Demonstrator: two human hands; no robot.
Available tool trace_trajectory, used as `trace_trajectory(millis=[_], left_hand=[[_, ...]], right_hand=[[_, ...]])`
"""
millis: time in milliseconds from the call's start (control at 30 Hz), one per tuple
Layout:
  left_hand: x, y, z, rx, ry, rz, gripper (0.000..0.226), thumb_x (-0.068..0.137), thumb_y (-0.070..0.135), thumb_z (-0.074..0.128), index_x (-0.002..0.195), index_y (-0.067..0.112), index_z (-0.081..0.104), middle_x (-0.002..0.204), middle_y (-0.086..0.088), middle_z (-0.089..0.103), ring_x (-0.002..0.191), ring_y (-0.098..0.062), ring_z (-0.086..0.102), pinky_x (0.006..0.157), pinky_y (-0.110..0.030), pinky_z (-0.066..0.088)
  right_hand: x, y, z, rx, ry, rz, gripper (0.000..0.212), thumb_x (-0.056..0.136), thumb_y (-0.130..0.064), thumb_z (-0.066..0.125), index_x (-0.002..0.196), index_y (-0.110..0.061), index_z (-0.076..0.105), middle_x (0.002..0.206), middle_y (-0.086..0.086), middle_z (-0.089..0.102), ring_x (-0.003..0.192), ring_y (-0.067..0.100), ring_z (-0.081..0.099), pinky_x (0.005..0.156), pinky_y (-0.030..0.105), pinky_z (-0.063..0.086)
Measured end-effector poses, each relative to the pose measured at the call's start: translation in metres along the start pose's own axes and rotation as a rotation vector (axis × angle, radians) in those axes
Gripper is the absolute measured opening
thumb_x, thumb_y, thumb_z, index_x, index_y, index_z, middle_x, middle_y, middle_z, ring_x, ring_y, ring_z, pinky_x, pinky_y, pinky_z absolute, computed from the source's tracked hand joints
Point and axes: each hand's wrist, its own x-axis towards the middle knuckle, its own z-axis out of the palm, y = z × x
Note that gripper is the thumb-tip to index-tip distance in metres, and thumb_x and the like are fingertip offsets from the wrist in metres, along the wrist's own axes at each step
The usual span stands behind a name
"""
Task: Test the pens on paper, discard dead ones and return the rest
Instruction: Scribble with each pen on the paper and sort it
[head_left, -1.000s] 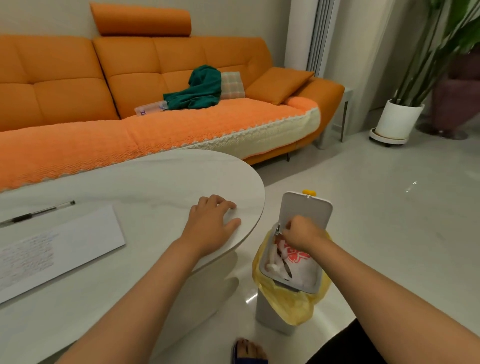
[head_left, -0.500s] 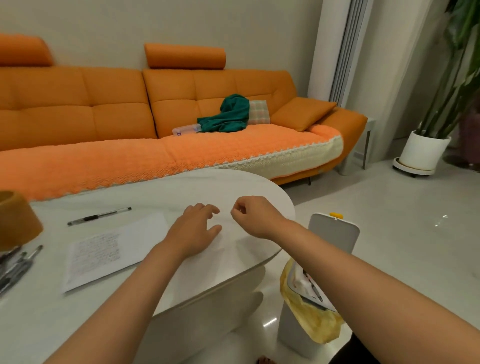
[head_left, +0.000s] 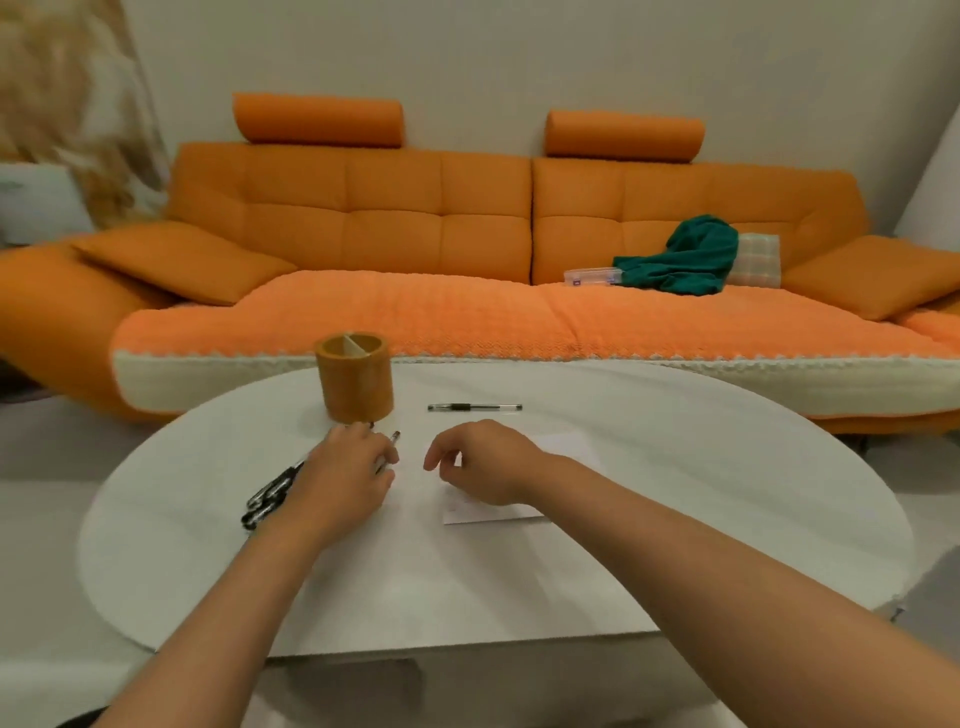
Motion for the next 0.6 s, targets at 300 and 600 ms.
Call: trace_trajectory(millis=[300,600], left_hand=[[-0.010,-0.056,-0.009,-0.100,-0.112,-0.113,0.025,0.095,0.033,0.062,0.119,0.038,0.063,0.124,0.007,0.049,0.125,-0.014,0.037,0.102,-0.033,0.040],[-0.003,-0.054,-0.009,-0.084,-0.115,-0.102,0.024,0.095,0.039,0.061,0.119,0.034,0.064,0.120,0.005,0.050,0.123,-0.016,0.038,0.099,-0.033,0.041]], right_hand=[[0.065,-0.039,0.037,-0.252,-0.045,-0.219,0.027,0.096,-0.021,0.058,0.120,-0.028,0.067,0.118,0.000,0.063,0.110,0.022,0.054,0.087,0.040,0.050],[0.072,-0.022,0.049,-0.367,0.067,-0.452,0.004,0.095,-0.020,0.061,0.098,-0.018,0.062,0.097,0.002,0.064,0.089,0.025,0.058,0.082,0.040,0.044]])
